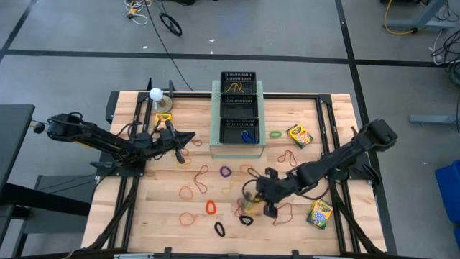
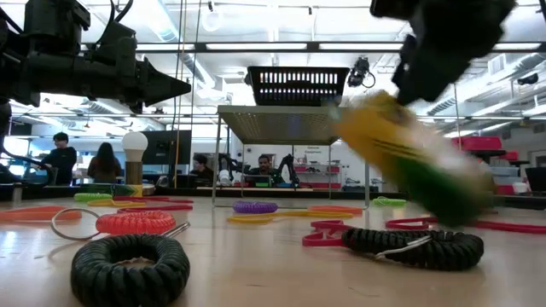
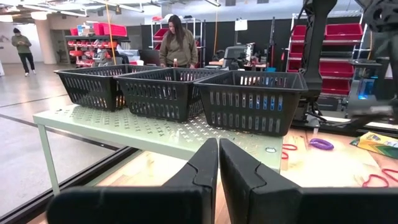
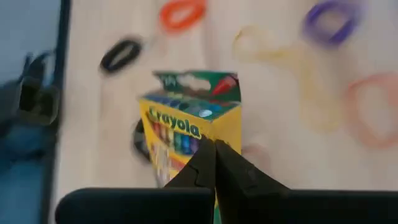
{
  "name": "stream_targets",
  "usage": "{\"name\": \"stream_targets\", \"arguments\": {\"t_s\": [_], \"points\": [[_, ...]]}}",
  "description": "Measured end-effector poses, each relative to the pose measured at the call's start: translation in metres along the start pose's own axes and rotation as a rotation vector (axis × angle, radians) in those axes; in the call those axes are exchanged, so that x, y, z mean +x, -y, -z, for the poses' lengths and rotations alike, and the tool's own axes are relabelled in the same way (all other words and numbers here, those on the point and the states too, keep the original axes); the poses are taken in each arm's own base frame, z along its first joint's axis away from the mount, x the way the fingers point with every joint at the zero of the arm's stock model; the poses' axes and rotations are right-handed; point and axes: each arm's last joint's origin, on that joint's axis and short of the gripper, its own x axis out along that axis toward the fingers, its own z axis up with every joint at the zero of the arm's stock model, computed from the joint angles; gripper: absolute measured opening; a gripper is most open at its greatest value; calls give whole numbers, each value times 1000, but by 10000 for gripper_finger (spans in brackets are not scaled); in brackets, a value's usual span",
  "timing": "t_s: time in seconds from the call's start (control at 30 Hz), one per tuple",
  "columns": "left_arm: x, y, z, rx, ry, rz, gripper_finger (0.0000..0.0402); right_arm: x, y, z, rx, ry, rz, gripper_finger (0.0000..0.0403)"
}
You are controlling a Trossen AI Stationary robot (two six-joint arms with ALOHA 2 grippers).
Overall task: Pick & Place Office Desk Supplies
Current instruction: Put the yellow crayon box into the middle black bin on the shelf
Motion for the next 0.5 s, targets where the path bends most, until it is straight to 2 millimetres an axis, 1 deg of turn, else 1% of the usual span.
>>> {"name": "stream_targets", "arguments": {"t_s": [0.1,0.2,0.3,0.4,0.43,0.5], "points": [[0,0,0,0,0,0,23,-4,0,-4,-27,120,121,1],[0,0,0,0,0,0,23,2,2,0,-10,260,177,1],[0,0,0,-1,0,0,22,13,11,18,43,368,175,1],[0,0,0,0,0,0,23,20,22,35,136,423,138,1],[0,0,0,0,0,0,23,21,23,38,161,431,127,1],[0,0,0,0,0,0,23,20,22,35,184,440,109,1]]}}
